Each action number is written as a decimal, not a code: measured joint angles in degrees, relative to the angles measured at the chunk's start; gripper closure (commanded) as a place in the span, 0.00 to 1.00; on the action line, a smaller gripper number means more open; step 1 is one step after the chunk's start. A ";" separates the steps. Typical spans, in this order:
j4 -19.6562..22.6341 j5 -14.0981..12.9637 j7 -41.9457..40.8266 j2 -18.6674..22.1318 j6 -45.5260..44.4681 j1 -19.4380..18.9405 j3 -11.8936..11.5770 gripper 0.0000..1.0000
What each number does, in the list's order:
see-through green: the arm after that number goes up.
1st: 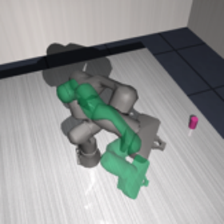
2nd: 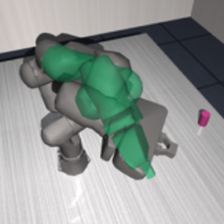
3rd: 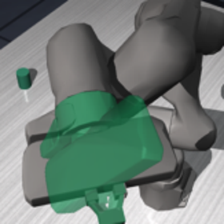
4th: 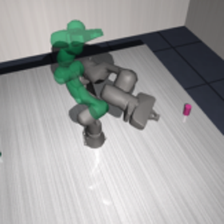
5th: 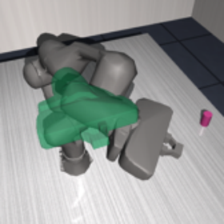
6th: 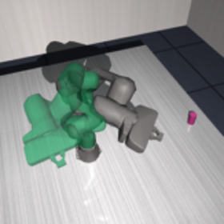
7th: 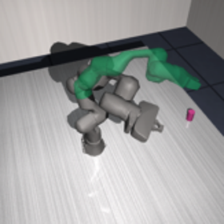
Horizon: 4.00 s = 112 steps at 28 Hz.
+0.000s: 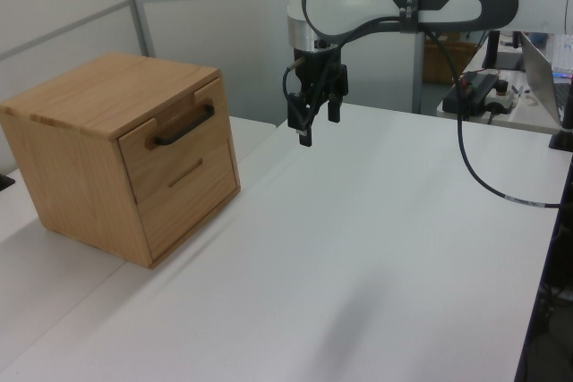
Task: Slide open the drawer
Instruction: 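Open the gripper wide above the table beside the wooden cabinet, then move the open gripper to the black handle of the upper drawer, then close the gripper around the black drawer handle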
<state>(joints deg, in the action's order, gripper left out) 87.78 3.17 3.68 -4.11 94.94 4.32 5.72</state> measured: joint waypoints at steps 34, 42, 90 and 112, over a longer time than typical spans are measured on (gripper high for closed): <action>0.36 -1.40 60.60 -1.92 -1.29 0.67 0.28 0.00; 0.50 -4.69 76.81 -4.48 9.07 0.69 0.28 0.00; -0.70 -5.42 85.50 -24.99 78.38 -0.48 0.59 1.00; -1.50 -5.07 81.09 -25.28 79.64 -0.64 0.59 1.00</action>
<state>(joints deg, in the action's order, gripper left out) 86.28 -1.90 84.77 -29.40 174.59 3.68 6.31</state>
